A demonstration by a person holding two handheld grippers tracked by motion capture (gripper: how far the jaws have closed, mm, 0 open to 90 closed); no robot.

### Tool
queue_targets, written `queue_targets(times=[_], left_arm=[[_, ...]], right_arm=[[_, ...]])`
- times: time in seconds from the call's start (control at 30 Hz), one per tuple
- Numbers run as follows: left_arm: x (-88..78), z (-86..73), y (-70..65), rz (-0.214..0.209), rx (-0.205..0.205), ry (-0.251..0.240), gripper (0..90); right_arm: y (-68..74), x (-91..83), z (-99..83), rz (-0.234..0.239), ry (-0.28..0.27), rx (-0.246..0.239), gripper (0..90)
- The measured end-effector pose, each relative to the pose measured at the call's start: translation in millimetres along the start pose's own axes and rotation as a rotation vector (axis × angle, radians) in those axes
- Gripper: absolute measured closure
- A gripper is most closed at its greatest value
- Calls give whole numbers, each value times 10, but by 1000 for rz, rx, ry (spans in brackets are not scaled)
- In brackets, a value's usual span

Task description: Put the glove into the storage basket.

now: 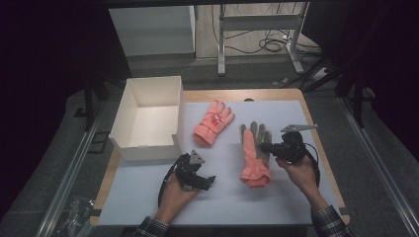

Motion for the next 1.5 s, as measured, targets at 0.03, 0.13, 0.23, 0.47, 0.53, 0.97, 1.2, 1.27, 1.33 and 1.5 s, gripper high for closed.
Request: queue_targets(times=[0.03,0.13,0.23,0.47,0.53,0.97,1.2,1.27,1.33,1.5], left_arm=[[0,0,0,0,0,0,32],[0,0,0,0,0,0,32],[-1,-1,-2,-1,-1,2,32],[-1,-1,-1,-1,-1,3,32],[-1,-1,-1,-1,-1,2,32],[-1,-3,-6,-2,-7,2,32],[-1,-3,-6,-2,-7,3,31],[-1,-3,-6,-2,-7,3,32],[-1,-3,-6,-2,-7,3,32],[-1,-2,-5,-1,-5,2,32]], right_arm=[[37,1,-26,14,4,-3,864],[118,8,-93,31,22,-11,864],[199,40,-191,49,27,-10,864],[224,216,-350,30,55,4,864],[203,271,-380,36,49,31,864],[132,451,-310,2,45,21,814],[101,403,-144,-44,54,-54,633],[98,412,-103,-49,56,-60,601],[88,467,26,-68,58,-79,530],[67,568,215,-61,50,-91,464]])
Point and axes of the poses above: each handheld gripper's, and its own axes: x roughly forward along the jaws, z roughly out of its top, y roughly to its left, the point moved 1 cm from there along x, roughly forward along the jaws, and after that the axes turned 6 degrees about -x, right-handed, at the moved point
